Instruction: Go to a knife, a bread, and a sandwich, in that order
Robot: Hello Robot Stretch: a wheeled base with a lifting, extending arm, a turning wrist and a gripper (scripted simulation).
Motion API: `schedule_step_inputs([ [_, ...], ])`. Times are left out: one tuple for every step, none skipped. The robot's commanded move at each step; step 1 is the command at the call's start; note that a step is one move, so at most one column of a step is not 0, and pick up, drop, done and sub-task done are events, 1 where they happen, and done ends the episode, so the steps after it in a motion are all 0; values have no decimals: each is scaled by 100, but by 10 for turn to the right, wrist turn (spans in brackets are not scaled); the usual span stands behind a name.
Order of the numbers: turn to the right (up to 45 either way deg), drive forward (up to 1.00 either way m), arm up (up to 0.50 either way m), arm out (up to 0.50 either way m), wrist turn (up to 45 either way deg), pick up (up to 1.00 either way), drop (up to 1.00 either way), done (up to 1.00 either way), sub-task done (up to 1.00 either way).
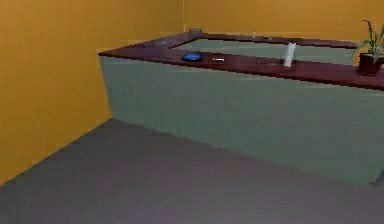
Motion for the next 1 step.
schedule_step_inputs([
  [0, 45, 0, 0, 0, 0, 0, 0, 0],
])
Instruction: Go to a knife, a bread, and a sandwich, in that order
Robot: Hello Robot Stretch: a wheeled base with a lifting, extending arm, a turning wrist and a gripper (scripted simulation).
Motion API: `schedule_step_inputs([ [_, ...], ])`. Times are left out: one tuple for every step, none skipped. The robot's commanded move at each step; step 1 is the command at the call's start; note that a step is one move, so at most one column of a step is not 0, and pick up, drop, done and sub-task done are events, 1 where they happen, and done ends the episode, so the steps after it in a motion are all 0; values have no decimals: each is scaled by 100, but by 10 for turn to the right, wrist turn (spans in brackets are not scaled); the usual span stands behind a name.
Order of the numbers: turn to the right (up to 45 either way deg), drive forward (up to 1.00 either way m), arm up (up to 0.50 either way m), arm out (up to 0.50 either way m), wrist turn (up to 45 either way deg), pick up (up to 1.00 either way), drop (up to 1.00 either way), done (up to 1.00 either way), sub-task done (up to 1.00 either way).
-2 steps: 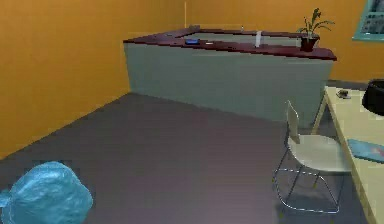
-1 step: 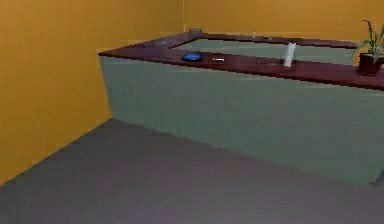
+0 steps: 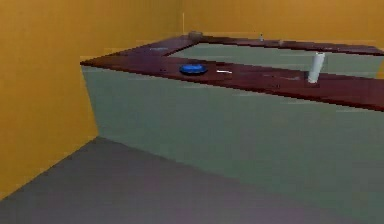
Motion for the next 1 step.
schedule_step_inputs([
  [240, 0, 0, 0, 0, 0, 0, 0, 0],
])
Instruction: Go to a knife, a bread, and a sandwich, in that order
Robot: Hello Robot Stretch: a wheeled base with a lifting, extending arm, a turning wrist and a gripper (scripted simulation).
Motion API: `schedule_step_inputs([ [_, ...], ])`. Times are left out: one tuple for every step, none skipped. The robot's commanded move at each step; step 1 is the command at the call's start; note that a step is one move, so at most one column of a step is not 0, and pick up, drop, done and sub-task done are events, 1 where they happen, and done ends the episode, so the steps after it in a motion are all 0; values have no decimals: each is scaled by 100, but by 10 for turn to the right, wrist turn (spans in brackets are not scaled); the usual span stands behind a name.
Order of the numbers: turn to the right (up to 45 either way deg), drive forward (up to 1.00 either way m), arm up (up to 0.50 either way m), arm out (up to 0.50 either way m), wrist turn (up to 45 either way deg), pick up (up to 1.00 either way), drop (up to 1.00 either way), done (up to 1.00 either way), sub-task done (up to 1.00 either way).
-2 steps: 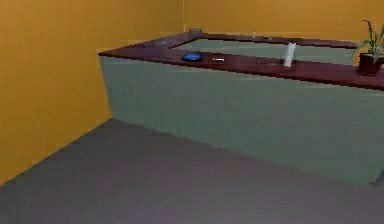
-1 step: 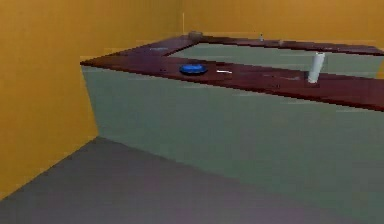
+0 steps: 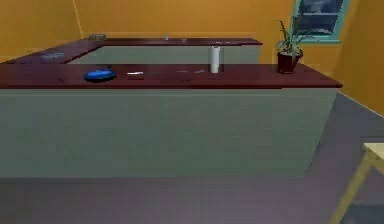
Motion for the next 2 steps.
schedule_step_inputs([
  [0, 90, 0, 0, 0, 0, 0, 0, 0],
  [-270, 0, 0, 0, 0, 0, 0, 0, 0],
])
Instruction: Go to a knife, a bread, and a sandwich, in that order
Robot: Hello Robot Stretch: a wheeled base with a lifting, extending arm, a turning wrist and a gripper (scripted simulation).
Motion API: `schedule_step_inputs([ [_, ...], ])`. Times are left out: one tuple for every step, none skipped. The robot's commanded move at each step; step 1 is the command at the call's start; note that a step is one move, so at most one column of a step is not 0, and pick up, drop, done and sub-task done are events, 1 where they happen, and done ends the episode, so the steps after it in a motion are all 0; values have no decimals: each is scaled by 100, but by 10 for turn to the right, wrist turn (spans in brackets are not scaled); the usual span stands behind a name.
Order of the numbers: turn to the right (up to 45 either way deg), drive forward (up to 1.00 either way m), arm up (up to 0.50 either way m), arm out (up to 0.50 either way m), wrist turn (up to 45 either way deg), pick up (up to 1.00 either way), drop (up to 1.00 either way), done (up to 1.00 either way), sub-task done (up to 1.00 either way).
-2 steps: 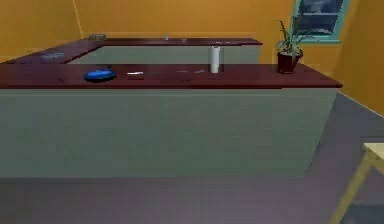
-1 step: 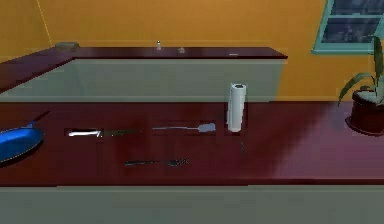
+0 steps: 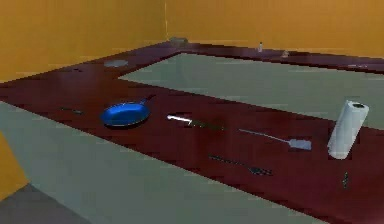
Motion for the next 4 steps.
schedule_step_inputs([
  [0, 0, 0, 0, 0, 0, 0, 0, 100],
  [-450, 0, 0, 0, 0, 0, 0, 0, 0],
  [-450, 0, 0, 0, 0, 0, 0, 0, 0],
  [-450, 0, 0, 0, 0, 0, 0, 0, 0],
])
